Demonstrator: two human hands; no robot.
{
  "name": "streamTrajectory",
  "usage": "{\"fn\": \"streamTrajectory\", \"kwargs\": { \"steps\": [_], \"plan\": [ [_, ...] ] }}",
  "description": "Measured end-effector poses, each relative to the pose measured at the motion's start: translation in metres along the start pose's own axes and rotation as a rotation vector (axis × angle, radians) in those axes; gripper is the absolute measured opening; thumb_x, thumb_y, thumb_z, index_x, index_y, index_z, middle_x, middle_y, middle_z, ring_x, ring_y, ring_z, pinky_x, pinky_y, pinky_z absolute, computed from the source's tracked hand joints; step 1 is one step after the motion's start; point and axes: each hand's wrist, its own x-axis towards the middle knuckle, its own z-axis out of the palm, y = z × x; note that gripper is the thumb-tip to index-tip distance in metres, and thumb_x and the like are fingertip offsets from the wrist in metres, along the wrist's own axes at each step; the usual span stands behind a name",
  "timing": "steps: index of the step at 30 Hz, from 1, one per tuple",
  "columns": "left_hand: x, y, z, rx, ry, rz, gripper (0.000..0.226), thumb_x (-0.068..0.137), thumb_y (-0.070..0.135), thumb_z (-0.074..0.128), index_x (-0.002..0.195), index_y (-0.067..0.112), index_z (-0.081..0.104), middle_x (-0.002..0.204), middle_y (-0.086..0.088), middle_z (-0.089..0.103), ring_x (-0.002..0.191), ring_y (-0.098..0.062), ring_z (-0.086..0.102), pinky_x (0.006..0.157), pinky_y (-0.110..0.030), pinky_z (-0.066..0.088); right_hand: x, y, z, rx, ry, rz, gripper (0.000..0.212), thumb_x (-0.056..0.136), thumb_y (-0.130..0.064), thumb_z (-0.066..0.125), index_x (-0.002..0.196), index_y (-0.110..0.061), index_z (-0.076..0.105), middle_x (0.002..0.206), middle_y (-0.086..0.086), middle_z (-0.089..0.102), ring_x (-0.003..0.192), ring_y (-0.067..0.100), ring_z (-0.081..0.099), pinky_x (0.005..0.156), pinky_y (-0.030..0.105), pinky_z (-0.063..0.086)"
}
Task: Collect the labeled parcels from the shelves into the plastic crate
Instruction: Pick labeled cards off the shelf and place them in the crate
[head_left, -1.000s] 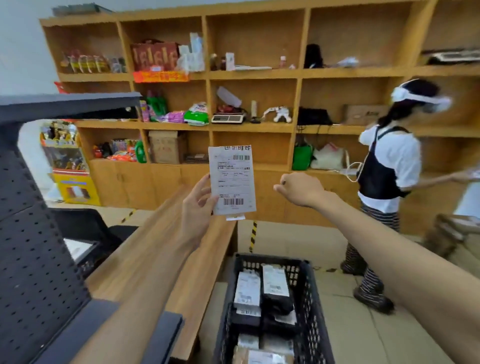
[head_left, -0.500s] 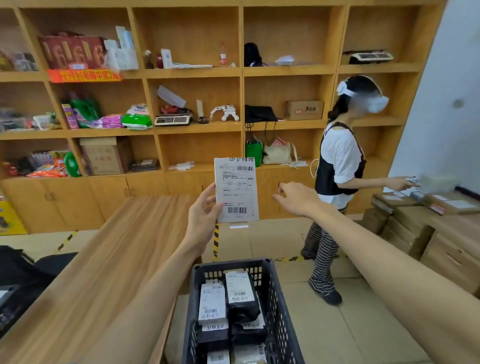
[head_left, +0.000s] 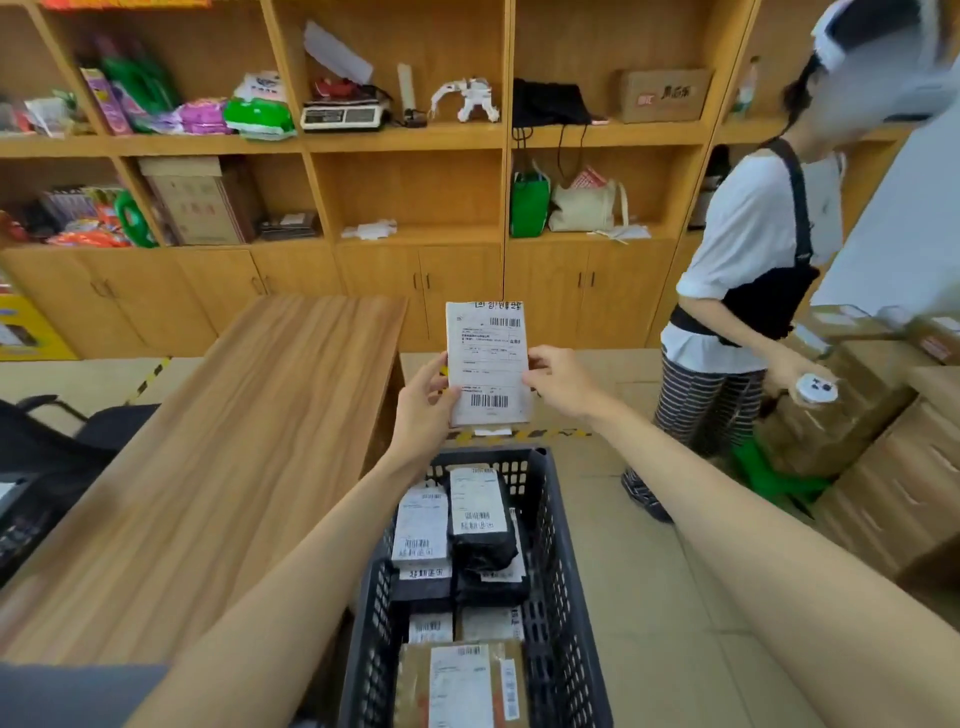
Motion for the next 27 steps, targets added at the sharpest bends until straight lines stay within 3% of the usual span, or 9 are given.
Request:
{"fn": "streamTrajectory", "kwargs": {
  "steps": [5, 9, 11, 13, 15, 17, 20, 24, 27],
  "plan": [
    [-0.013, -0.056, -0.001, 0.094, -0.04, -0.13, 0.039, 0.104, 0.008, 0.05, 0.134, 0.033, 0.052, 0.107, 0.012, 0.072, 0.098, -0.007, 0.071, 0.077, -0.024, 0.061, -0.009, 0.047, 0.048, 0.068, -0.048, 0.14, 0.031, 0.097, -0.004, 0.052, 0.124, -0.013, 0.064, 0.127, -0.002, 0.065, 0.11, 0.014, 0.061, 0.099, 0.04, 0.051],
    [-0.035, -0.114, -0.006, 0.227, -0.08, -0.256, 0.036, 0.102, 0.012, 0.049, 0.12, 0.04, 0.064, 0.112, 0.018, 0.073, 0.105, -0.009, 0.069, 0.085, -0.036, 0.06, -0.031, 0.082, 0.094, 0.111, -0.137, 0.281, 0.033, 0.098, -0.01, 0.05, 0.128, -0.018, 0.062, 0.129, -0.006, 0.063, 0.114, 0.014, 0.059, 0.099, 0.041, 0.05],
    [-0.048, -0.138, -0.01, 0.267, -0.077, -0.326, 0.035, 0.103, 0.011, 0.047, 0.122, 0.034, 0.065, 0.11, 0.012, 0.073, 0.101, -0.013, 0.069, 0.08, -0.033, 0.061, -0.042, 0.095, 0.116, 0.139, -0.183, 0.322, 0.035, 0.1, -0.01, 0.048, 0.133, -0.018, 0.059, 0.126, -0.009, 0.061, 0.109, 0.01, 0.056, 0.09, 0.03, 0.046],
    [-0.06, -0.163, -0.016, 0.301, -0.076, -0.385, 0.031, 0.102, 0.01, 0.046, 0.116, 0.028, 0.067, 0.098, 0.005, 0.075, 0.09, -0.026, 0.071, 0.078, -0.045, 0.06, -0.051, 0.105, 0.138, 0.167, -0.221, 0.355, 0.034, 0.1, -0.01, 0.047, 0.132, -0.015, 0.059, 0.124, -0.005, 0.061, 0.109, 0.012, 0.057, 0.084, 0.026, 0.045],
    [-0.068, -0.195, -0.025, 0.315, -0.093, -0.429, 0.024, 0.099, 0.016, 0.045, 0.107, 0.022, 0.067, 0.094, -0.011, 0.074, 0.079, -0.036, 0.067, 0.079, -0.059, 0.057, -0.056, 0.115, 0.16, 0.194, -0.238, 0.381, 0.033, 0.099, -0.008, 0.047, 0.129, -0.013, 0.062, 0.127, -0.003, 0.062, 0.115, 0.014, 0.058, 0.09, 0.027, 0.047],
    [-0.07, -0.219, -0.034, 0.331, -0.094, -0.472, 0.024, 0.097, 0.022, 0.043, 0.107, 0.02, 0.065, 0.096, -0.016, 0.072, 0.074, -0.033, 0.065, 0.078, -0.064, 0.057, -0.058, 0.122, 0.178, 0.204, -0.244, 0.397, 0.034, 0.098, -0.007, 0.048, 0.127, -0.014, 0.064, 0.13, -0.004, 0.063, 0.116, 0.014, 0.059, 0.092, 0.027, 0.049],
    [-0.061, -0.225, -0.039, 0.325, -0.069, -0.537, 0.026, 0.103, 0.019, 0.043, 0.11, 0.022, 0.068, 0.097, -0.002, 0.076, 0.089, -0.027, 0.073, 0.081, -0.055, 0.06, -0.048, 0.131, 0.2, 0.221, -0.258, 0.407, 0.035, 0.097, -0.009, 0.05, 0.13, -0.013, 0.063, 0.133, -0.003, 0.063, 0.12, 0.014, 0.058, 0.085, 0.017, 0.046],
    [-0.035, -0.233, -0.043, 0.347, -0.055, -0.56, 0.024, 0.104, 0.019, 0.043, 0.109, 0.012, 0.065, 0.1, -0.004, 0.074, 0.092, -0.025, 0.072, 0.083, -0.051, 0.06, -0.022, 0.138, 0.22, 0.231, -0.254, 0.433, 0.034, 0.098, -0.01, 0.051, 0.129, -0.01, 0.063, 0.132, -0.002, 0.063, 0.12, 0.014, 0.058, 0.087, 0.017, 0.045],
    [-0.015, -0.243, -0.043, 0.362, -0.045, -0.579, 0.024, 0.104, 0.018, 0.042, 0.113, 0.011, 0.063, 0.105, -0.004, 0.073, 0.089, -0.02, 0.07, 0.071, -0.039, 0.06, 0.0, 0.143, 0.234, 0.208, -0.251, 0.464, 0.018, 0.1, -0.012, 0.049, 0.091, -0.019, 0.064, 0.094, -0.011, 0.062, 0.084, 0.002, 0.056, 0.067, 0.008, 0.039]
  ]
}}
